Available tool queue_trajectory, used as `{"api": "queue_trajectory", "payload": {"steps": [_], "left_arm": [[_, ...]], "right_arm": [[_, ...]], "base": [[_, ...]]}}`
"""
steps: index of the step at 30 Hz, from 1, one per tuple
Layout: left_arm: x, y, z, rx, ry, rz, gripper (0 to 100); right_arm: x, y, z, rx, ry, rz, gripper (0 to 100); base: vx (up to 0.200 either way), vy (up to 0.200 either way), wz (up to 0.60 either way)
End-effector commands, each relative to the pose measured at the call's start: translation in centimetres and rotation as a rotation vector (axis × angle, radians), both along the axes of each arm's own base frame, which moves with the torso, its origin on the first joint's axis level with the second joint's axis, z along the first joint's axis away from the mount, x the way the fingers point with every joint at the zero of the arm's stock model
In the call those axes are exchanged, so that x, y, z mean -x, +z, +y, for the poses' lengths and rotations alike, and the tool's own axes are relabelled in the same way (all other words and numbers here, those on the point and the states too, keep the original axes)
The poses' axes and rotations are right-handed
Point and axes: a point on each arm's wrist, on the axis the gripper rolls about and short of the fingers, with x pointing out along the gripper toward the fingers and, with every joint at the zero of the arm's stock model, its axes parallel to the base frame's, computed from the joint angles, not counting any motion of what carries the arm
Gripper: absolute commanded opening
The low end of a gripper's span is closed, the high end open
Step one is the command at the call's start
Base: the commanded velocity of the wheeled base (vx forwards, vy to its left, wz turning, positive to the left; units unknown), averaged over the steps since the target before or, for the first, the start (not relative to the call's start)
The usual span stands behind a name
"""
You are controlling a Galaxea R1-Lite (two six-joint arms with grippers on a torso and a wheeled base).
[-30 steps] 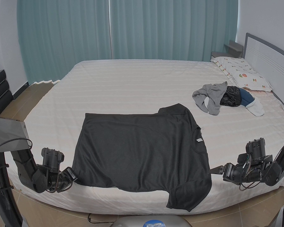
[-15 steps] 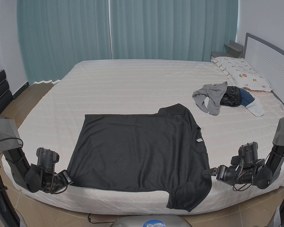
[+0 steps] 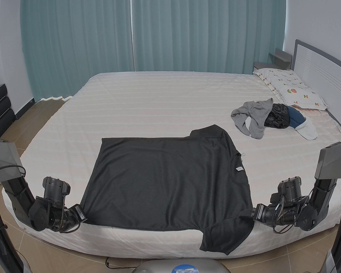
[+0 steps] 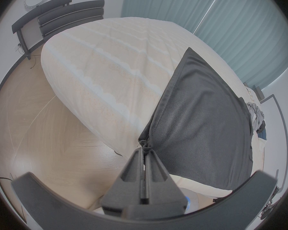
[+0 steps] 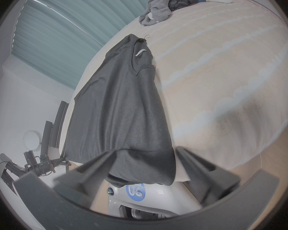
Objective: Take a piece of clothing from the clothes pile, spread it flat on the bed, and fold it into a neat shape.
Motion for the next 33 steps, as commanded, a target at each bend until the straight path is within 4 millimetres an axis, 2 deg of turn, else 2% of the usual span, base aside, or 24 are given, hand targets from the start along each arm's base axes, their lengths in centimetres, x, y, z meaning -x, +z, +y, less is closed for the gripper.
{"api": "queue_trajectory", "payload": {"steps": [1,8,15,26,33], "left_arm": [[0.1,0.0,0.0,-0.002,-0.003,0.002,0],[0.4,0.0,0.1,-0.014,-0.018,0.021,0],[0.9,0.0,0.1,-0.037,-0.051,0.071,0],[1.5,-0.3,0.0,-0.054,-0.084,0.136,0],[1.4,-0.4,-0.1,-0.043,-0.09,0.141,0]], "right_arm": [[0.0,-1.1,-0.2,0.02,-0.001,0.036,0],[0.7,-0.5,-0.9,0.047,-0.027,0.033,0],[2.1,0.7,-2.7,0.092,-0.039,0.014,0],[3.2,0.3,-3.2,0.132,-0.01,0.039,0],[2.7,0.2,-3.3,0.131,-0.016,0.032,0]], "base": [[0.0,0.0,0.0],[0.0,0.0,0.0],[0.0,0.0,0.0],[0.0,0.0,0.0],[0.0,0.0,0.0]]}}
